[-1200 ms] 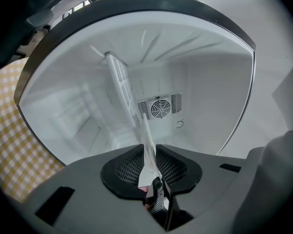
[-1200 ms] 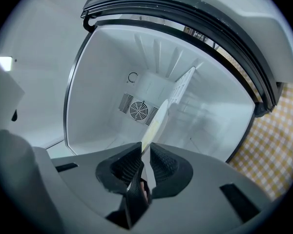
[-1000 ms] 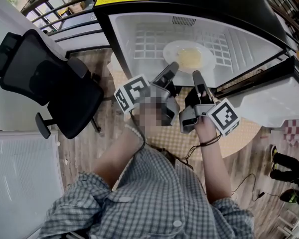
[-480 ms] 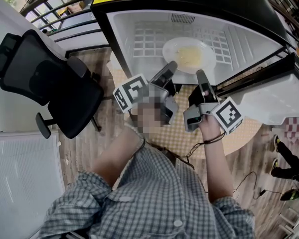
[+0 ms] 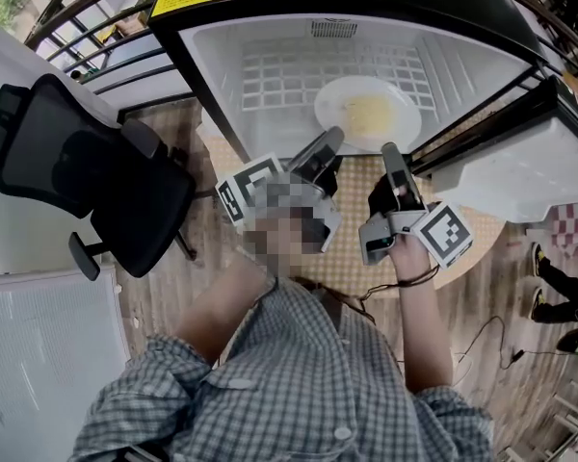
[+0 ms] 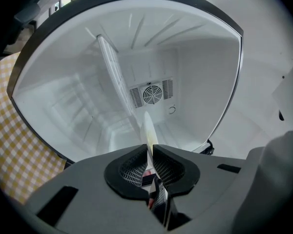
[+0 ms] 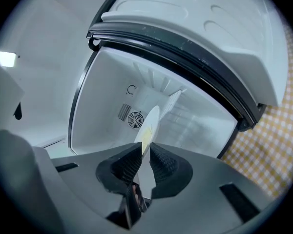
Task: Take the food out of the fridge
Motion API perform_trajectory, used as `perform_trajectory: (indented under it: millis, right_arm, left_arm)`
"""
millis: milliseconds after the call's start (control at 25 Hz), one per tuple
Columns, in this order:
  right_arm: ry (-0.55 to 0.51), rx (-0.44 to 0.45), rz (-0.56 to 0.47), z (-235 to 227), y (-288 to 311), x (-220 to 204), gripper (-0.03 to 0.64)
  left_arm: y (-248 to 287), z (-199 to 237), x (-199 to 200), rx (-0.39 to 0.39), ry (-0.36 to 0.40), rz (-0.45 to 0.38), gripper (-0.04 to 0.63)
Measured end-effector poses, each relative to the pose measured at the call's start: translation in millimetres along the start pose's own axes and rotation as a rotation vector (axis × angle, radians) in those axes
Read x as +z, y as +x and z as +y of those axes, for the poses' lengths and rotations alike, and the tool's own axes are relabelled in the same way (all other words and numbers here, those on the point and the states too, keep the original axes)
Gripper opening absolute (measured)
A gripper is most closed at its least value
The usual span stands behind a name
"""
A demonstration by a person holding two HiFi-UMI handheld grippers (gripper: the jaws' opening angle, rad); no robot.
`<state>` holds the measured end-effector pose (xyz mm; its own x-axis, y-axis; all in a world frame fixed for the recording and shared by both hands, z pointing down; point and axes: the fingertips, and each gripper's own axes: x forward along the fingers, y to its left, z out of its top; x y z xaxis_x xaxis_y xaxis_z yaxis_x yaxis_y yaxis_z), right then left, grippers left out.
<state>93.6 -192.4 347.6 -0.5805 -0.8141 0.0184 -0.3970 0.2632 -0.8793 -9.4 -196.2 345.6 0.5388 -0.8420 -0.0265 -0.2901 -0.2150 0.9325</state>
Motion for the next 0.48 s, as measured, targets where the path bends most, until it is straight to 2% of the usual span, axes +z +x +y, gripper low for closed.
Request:
perform_trajectory:
  millis: [480]
  right_arm:
    - [-0.015,-0.104,-0.071,-33.2,-63.7,4.5,0.046]
  left_arm:
    - [4.6,3.2,-67.1,-0.054,-0.033,0.193,0.04]
